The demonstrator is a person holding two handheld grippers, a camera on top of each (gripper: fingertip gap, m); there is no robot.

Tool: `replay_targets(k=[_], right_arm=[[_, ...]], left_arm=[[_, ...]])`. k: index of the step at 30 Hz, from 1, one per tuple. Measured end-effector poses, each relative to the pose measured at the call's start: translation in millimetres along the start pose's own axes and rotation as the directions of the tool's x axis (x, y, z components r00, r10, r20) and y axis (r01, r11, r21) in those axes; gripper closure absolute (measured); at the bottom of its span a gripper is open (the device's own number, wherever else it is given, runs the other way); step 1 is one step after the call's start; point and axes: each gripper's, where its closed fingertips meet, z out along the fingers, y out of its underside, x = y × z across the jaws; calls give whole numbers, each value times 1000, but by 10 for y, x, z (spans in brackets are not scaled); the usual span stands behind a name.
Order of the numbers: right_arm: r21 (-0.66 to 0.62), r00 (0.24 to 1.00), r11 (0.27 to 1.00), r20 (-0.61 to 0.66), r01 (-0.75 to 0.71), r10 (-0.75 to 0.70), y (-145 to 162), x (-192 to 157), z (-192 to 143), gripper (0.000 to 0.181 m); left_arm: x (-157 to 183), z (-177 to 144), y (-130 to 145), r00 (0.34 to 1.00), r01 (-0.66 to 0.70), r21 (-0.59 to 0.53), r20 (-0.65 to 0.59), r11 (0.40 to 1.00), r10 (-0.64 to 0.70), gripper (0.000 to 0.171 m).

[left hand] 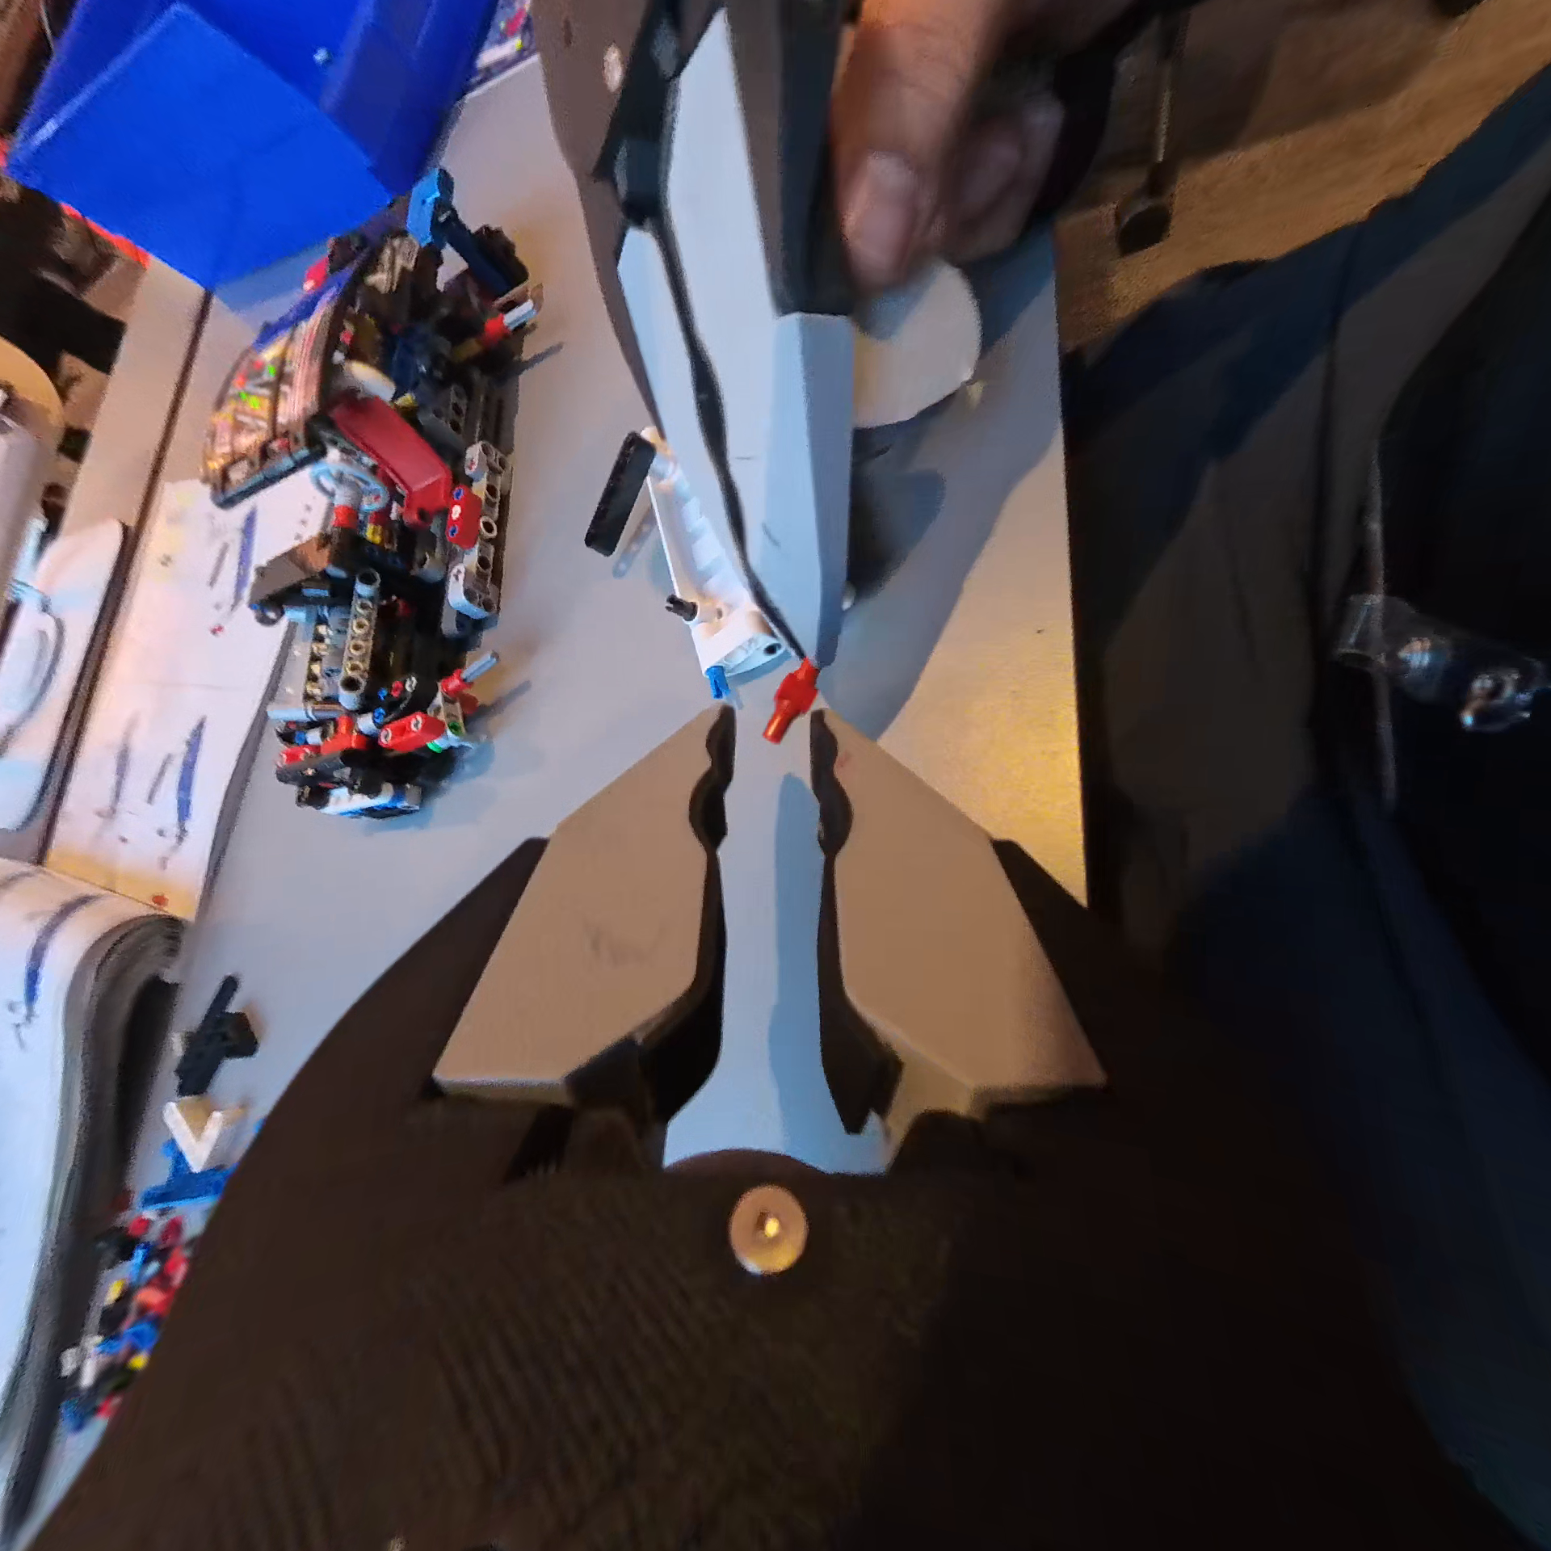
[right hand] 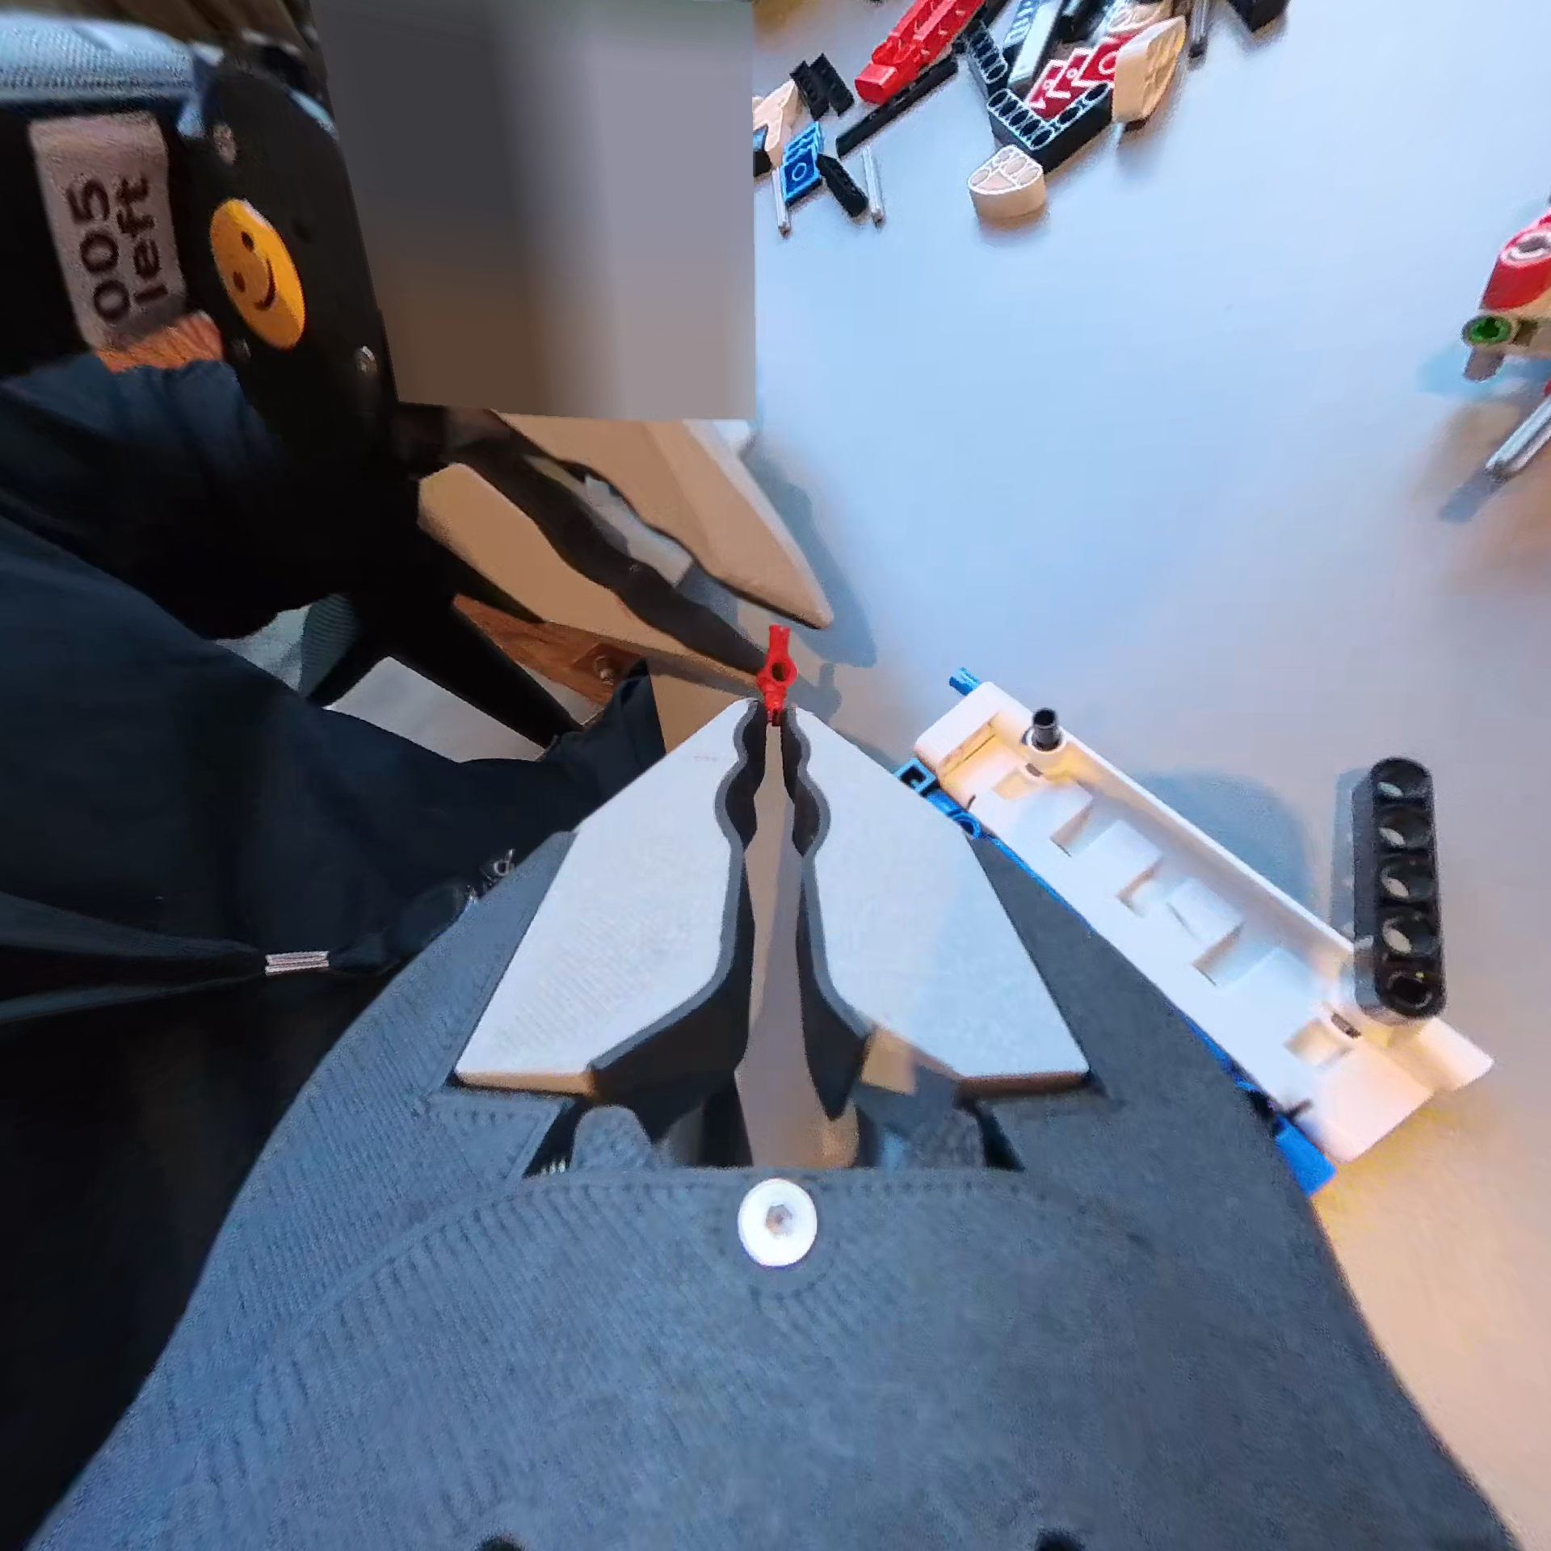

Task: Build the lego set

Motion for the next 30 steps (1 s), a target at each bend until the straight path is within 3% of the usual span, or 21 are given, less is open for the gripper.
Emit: replay_targets(k=[15,17,19,21,24,26,30], right_arm=[[-24,997,997,31,-71,72,30,33,5,180],[-28,998,999,-33,-46,45,39,80,-15,173],[-43,980,999,-194,31,-39,43,211,-98,169],[-75,914,990,-381,122,-141,27,361,-205,166],[-147,809,964,-525,221,-265,3,452,-204,158],[-176,749,951,-587,254,-309,-35,512,-200,154],[-157,773,966,-579,207,-260,-46,509,-123,155]], left_arm=[[77,17,46,984,-175,-31,26,984,176,169],[83,35,85,989,-146,-44,-1,988,147,170],[87,60,149,994,-100,-57,-41,993,97,170],[90,90,224,995,-34,-74,-97,997,27,170],[69,105,235,984,52,-71,-165,996,-63,170],[46,117,243,980,69,-72,-180,995,-80,170],[31,121,250,980,57,-82,-183,995,-72,170]])
